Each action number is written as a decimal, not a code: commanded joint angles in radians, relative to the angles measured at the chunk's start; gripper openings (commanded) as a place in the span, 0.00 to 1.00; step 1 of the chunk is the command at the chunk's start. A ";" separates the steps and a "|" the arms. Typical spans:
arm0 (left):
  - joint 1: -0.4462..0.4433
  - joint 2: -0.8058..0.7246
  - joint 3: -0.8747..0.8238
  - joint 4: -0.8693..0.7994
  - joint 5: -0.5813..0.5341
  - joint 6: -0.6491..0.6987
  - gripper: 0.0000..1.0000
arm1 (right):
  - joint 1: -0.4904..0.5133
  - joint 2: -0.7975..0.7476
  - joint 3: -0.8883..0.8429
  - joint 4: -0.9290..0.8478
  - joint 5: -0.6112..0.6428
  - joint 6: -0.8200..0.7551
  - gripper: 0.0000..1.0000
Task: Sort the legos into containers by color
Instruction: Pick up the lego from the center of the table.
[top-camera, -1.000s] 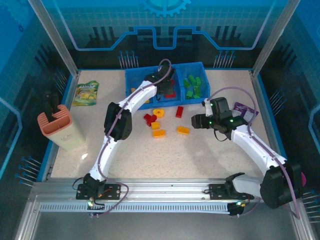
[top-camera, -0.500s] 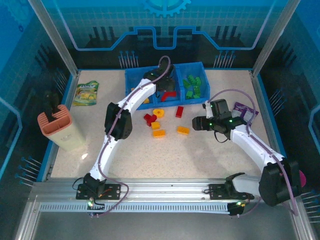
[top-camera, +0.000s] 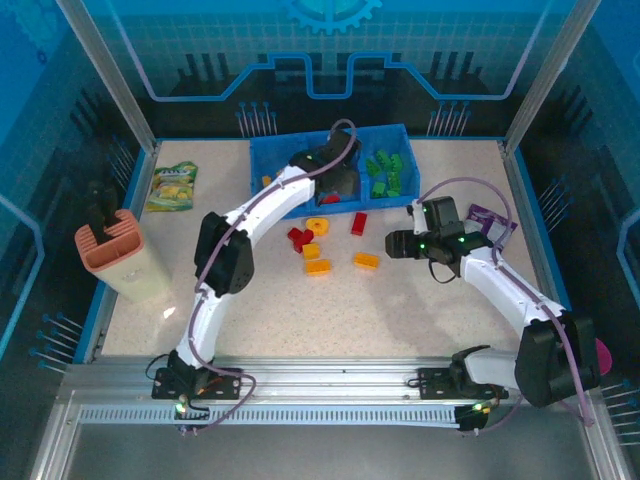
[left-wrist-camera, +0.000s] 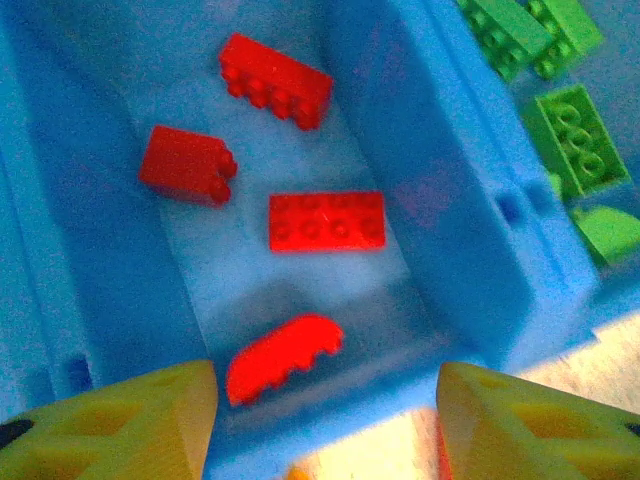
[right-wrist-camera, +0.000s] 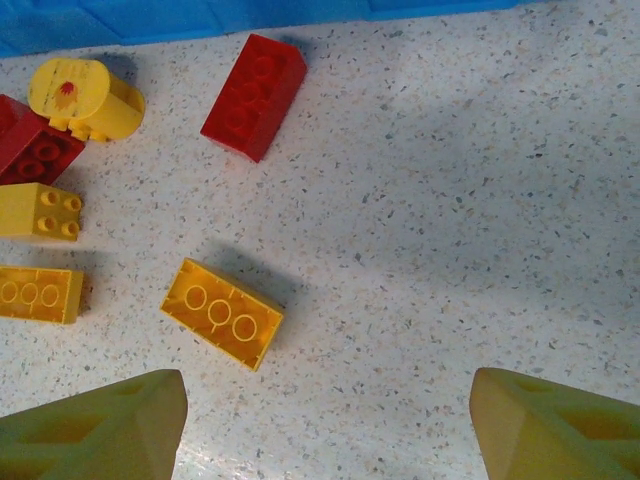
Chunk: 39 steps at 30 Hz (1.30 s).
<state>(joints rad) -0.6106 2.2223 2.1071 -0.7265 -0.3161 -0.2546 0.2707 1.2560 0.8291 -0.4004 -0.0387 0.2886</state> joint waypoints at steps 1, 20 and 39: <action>-0.056 -0.061 -0.103 0.024 -0.059 -0.004 0.60 | -0.018 -0.008 0.008 0.018 -0.017 0.004 0.76; -0.142 0.127 -0.114 0.045 -0.050 -0.169 0.65 | -0.034 0.003 -0.002 0.031 -0.031 -0.016 0.77; -0.107 0.304 0.037 0.027 0.019 -0.215 0.42 | -0.036 0.045 -0.007 0.044 -0.033 -0.020 0.77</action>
<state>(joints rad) -0.7284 2.4882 2.1166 -0.6819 -0.3256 -0.4541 0.2474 1.2903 0.8291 -0.3725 -0.0612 0.2836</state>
